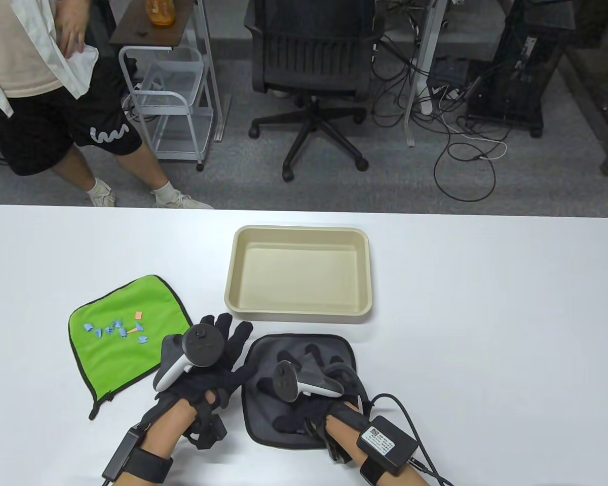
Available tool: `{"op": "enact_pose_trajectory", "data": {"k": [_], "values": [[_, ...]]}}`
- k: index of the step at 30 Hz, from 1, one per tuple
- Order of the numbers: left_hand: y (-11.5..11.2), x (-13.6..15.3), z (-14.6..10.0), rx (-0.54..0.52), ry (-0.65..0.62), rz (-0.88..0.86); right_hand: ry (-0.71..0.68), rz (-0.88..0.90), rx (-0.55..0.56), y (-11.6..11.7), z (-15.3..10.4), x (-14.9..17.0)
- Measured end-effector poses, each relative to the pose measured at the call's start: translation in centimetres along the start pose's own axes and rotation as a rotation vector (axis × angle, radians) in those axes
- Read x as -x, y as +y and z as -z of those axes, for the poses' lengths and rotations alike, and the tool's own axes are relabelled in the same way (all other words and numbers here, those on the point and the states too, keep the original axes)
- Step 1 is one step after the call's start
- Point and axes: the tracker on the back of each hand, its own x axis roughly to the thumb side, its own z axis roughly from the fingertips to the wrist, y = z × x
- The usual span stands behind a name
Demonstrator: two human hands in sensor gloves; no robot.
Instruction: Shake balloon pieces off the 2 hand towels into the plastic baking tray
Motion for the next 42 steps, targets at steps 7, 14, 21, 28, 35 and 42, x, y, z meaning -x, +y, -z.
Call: {"op": "enact_pose_trajectory", "data": {"k": [7, 14, 21, 28, 35, 42], "values": [[0.0, 0.1, 0.2, -0.001, -0.002, -0.004, -0.025, -0.025, 0.059, -1.1, -1.0, -0.1], [0.1, 0.2, 0.3, -0.003, -0.007, -0.005, -0.044, 0.067, 0.327, -4.9, -5.3, 2.9], [0.0, 0.2, 0.3, -0.002, -0.01, -0.004, 0.097, 0.261, 0.731, -6.3, -9.0, 10.5], [-0.4, 0.3, 0.5, 0.009, -0.002, 0.001, 0.287, 0.317, 0.71, -4.6, -7.3, 13.9], [-0.4, 0.4, 0.5, 0.005, -0.002, 0.007, 0.385, 0.208, 0.521, -2.9, -4.2, 12.5], [-0.6, 0.4, 0.6, 0.015, -0.003, 0.013, 0.417, 0.228, 0.387, -2.0, -3.0, 12.1]]}}
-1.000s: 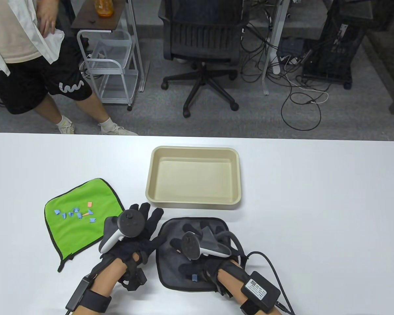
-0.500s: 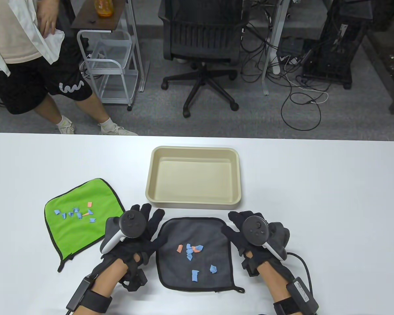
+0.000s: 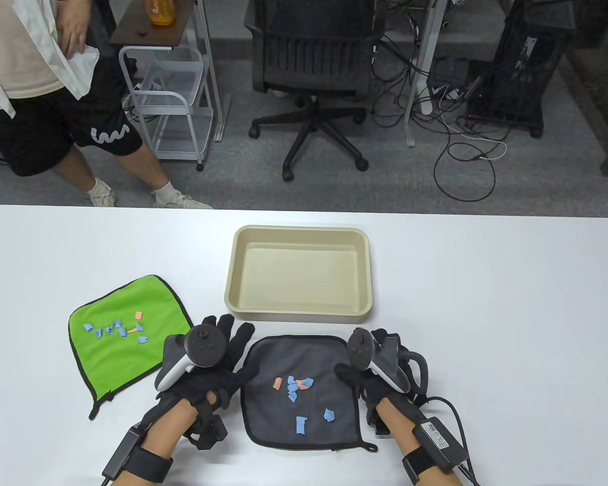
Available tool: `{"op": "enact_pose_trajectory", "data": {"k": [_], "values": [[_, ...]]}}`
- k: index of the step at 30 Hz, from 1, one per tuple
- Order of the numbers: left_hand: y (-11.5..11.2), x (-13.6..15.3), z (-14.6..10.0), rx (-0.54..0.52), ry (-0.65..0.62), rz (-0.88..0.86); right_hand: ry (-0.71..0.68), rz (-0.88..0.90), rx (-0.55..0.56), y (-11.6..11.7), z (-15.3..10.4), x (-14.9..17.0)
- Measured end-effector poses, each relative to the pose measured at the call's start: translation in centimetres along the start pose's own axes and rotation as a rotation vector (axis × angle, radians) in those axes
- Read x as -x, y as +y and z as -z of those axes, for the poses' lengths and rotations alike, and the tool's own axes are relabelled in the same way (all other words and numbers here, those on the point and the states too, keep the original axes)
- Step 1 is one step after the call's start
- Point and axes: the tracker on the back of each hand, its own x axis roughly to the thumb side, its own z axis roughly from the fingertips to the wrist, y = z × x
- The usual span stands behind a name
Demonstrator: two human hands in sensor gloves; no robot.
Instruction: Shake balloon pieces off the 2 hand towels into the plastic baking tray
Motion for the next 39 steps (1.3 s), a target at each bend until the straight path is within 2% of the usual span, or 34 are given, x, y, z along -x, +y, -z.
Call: {"op": "enact_pose_trajectory", "data": {"k": [2, 5, 8, 16, 21, 24, 27, 30, 35, 39], "values": [[-0.1, 0.0, 0.0, 0.003, 0.003, 0.003, 0.013, 0.017, -0.072, 0.4, 0.2, -0.1], [-0.1, 0.0, 0.0, 0.004, 0.005, -0.003, 0.014, -0.01, -0.111, 1.2, 0.4, -0.3], [-0.1, 0.1, 0.1, 0.004, 0.005, 0.004, 0.021, -0.019, -0.089, 1.1, 0.4, -0.3], [-0.4, 0.0, 0.1, 0.013, 0.007, 0.021, 0.086, -0.047, -0.114, 1.4, 0.3, -0.3], [-0.6, -0.1, 0.2, 0.014, 0.003, 0.03, 0.074, -0.001, -0.092, 1.3, -0.1, -0.5], [-0.7, -0.1, 0.1, 0.012, 0.01, 0.023, 0.054, 0.102, -0.106, 1.3, -0.4, -1.0], [-0.6, -0.1, 0.1, 0.002, 0.016, 0.028, 0.026, 0.073, -0.093, 1.0, -0.7, -1.5], [-0.5, 0.1, 0.1, -0.012, 0.041, 0.038, 0.016, 0.096, -0.047, 0.3, -0.9, -1.7], [-0.9, 0.2, 0.4, -0.041, 0.099, 0.04, 0.006, 0.243, -0.042, -0.9, -1.3, -1.6], [-1.4, 0.3, 1.0, -0.065, 0.183, 0.119, -0.007, 0.266, -0.035, -1.5, -1.5, -1.7]]}}
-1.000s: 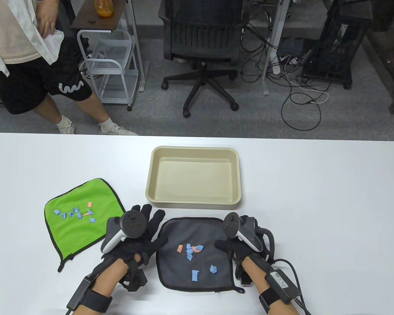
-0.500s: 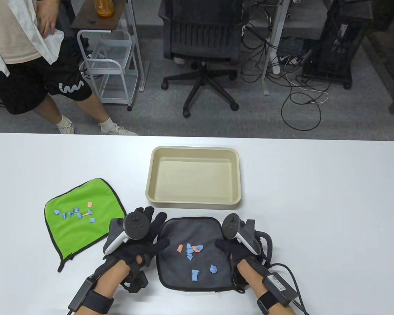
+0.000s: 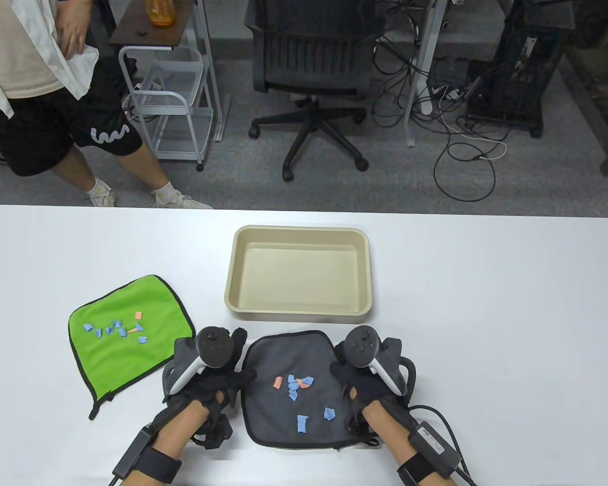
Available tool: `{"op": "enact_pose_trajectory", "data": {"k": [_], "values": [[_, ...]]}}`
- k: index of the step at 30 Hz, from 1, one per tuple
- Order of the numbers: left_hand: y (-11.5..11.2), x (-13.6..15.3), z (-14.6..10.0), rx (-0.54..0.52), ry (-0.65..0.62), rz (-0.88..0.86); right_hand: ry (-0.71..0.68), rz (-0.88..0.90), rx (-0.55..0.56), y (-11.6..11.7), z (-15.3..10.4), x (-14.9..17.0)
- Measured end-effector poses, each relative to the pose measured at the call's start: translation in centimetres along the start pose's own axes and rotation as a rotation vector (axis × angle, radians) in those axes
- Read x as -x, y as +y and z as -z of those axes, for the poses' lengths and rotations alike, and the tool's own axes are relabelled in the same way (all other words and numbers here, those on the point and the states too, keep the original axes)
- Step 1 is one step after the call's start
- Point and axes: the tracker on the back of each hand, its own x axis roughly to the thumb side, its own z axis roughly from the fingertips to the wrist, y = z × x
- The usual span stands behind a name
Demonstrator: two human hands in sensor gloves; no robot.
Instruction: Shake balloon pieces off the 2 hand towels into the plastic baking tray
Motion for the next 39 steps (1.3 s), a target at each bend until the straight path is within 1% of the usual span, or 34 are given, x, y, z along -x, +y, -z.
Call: {"op": "enact_pose_trajectory", "data": {"k": [5, 13, 14, 19, 22, 27, 29, 31, 35, 39], "values": [[-1.2, -0.5, 0.8, 0.015, 0.093, 0.067, -0.01, 0.05, -0.012, -0.3, -0.3, -0.3], [-2.6, -0.9, 2.2, 0.008, 0.214, 0.182, -0.01, 0.062, -0.015, -0.4, -0.3, -0.1], [-2.5, -1.0, 2.3, -0.008, 0.218, 0.195, -0.01, 0.064, -0.014, -0.4, -0.4, -0.1], [-2.1, -1.2, 2.5, -0.013, 0.251, 0.195, -0.016, 0.052, -0.012, -0.5, -0.3, -0.1], [-2.1, -1.4, 2.7, 0.006, 0.255, 0.15, -0.019, 0.053, -0.017, -0.5, -0.3, 0.0], [-2.3, -1.5, 2.7, 0.003, 0.221, 0.076, -0.014, 0.051, -0.022, -0.4, -0.3, 0.0], [-2.3, -1.7, 2.5, -0.012, 0.21, 0.088, -0.013, 0.055, -0.018, -0.5, -0.3, 0.0], [-2.2, -2.1, 2.3, -0.001, 0.207, 0.114, -0.014, 0.056, -0.021, -0.5, -0.3, -0.1], [-1.1, -2.9, 1.5, -0.01, 0.181, 0.101, 0.0, 0.048, -0.024, -0.5, -0.3, -0.3], [-0.2, -3.6, 0.9, 0.042, 0.179, 0.13, 0.037, 0.071, -0.056, -0.7, -0.2, -0.7]]}}
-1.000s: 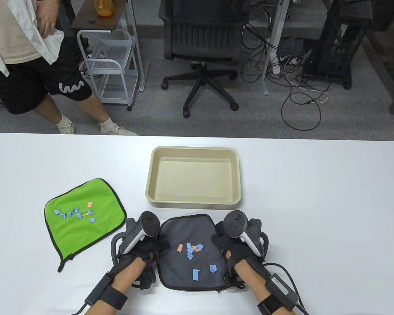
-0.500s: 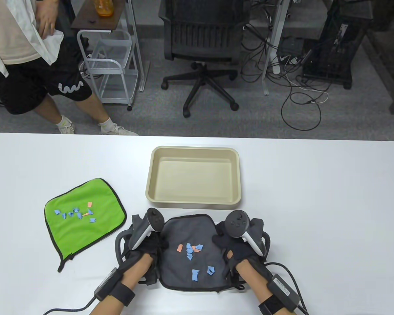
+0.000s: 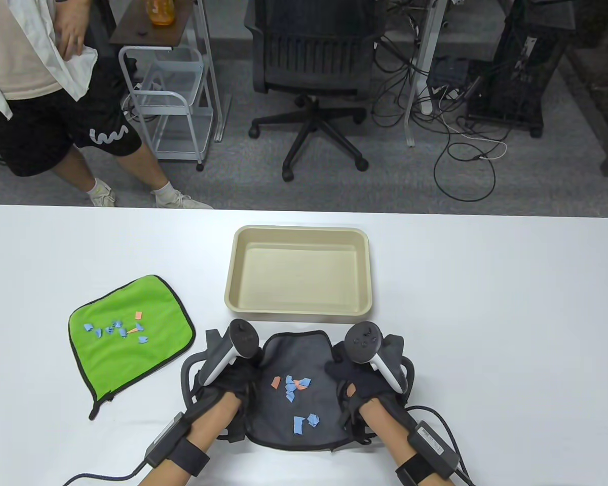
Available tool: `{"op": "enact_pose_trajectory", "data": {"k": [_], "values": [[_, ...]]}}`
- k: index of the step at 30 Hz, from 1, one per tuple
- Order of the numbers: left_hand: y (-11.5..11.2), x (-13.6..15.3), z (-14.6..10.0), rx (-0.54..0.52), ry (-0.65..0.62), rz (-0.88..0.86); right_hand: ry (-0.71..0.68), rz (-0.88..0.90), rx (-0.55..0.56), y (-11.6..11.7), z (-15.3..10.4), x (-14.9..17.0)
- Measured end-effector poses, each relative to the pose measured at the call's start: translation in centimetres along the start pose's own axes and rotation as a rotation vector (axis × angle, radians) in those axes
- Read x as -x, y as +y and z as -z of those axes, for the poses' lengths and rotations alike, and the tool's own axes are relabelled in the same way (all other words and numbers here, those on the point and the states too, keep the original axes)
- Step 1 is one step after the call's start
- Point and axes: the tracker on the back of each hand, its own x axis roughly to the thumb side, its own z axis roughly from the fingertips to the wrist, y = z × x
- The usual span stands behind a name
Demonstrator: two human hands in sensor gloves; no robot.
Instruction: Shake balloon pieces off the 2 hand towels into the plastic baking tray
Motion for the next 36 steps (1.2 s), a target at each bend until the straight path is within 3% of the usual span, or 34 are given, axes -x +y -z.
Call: {"op": "enact_pose_trajectory", "data": {"k": [10, 21, 25, 36], "values": [[2.0, -2.2, -0.7, 0.135, -0.01, -0.015, 0.049, -0.058, -0.02, -1.8, -0.7, -2.7], [5.0, -3.4, -1.2, 0.204, -0.022, -0.088, 0.059, 0.022, -0.051, -3.8, -0.9, -5.5], [6.7, -3.3, -0.8, 0.218, -0.028, -0.126, 0.07, 0.094, -0.097, -4.7, -0.3, -6.3], [12.5, -3.5, 1.3, 0.217, -0.04, -0.308, 0.075, 0.214, -0.087, -9.0, 2.6, -8.6]]}}
